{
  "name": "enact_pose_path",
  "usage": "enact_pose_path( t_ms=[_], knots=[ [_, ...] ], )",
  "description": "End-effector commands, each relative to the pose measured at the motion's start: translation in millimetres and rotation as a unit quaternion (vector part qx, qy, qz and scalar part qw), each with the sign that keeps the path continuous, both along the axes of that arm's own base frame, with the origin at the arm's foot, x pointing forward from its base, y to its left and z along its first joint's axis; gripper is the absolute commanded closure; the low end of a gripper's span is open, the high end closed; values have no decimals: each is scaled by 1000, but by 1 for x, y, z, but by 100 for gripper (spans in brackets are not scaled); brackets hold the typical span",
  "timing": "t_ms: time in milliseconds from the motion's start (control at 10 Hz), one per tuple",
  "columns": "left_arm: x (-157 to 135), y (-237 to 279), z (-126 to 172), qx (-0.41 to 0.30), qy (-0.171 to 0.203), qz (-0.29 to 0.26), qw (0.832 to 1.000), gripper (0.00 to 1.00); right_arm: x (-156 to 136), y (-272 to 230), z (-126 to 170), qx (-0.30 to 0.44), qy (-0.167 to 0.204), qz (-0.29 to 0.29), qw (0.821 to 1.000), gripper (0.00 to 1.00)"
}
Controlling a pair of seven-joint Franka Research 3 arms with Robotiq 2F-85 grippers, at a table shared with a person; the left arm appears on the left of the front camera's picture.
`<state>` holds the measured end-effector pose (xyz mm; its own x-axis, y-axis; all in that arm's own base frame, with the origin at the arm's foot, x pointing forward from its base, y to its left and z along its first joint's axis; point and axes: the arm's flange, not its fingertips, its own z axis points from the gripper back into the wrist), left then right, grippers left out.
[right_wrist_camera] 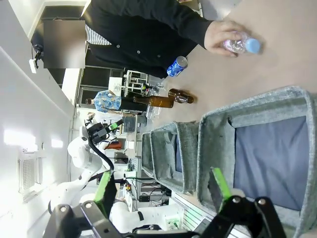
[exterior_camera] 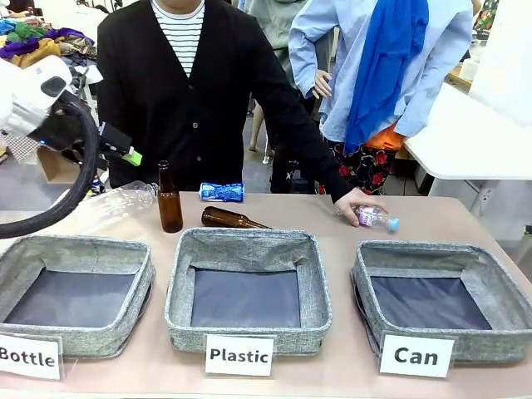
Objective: Sort the can waste into the basket.
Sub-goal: Pick up the can waste from the table and place it in the right Fabric basket.
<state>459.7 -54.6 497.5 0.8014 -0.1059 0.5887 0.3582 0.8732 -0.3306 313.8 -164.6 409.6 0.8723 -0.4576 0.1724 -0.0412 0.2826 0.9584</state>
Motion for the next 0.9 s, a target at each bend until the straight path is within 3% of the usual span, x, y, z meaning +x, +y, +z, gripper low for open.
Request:
enact_pose_path(
  t_ms=[0,300,600,800],
  knots=[
    [-2,19,1,-2,11,14,1000,0,-1,-1,5,5,8,1,1000,0],
    [-9,-20,8,-11,-53,-11,998,0,-1,-1,5,5,8,1,1000,0],
    [2,-77,32,55,-93,-136,985,0,-1,-1,5,5,8,1,1000,0],
    [16,-93,42,84,-84,-142,983,0,-1,-1,5,5,8,1,1000,0]
  ],
)
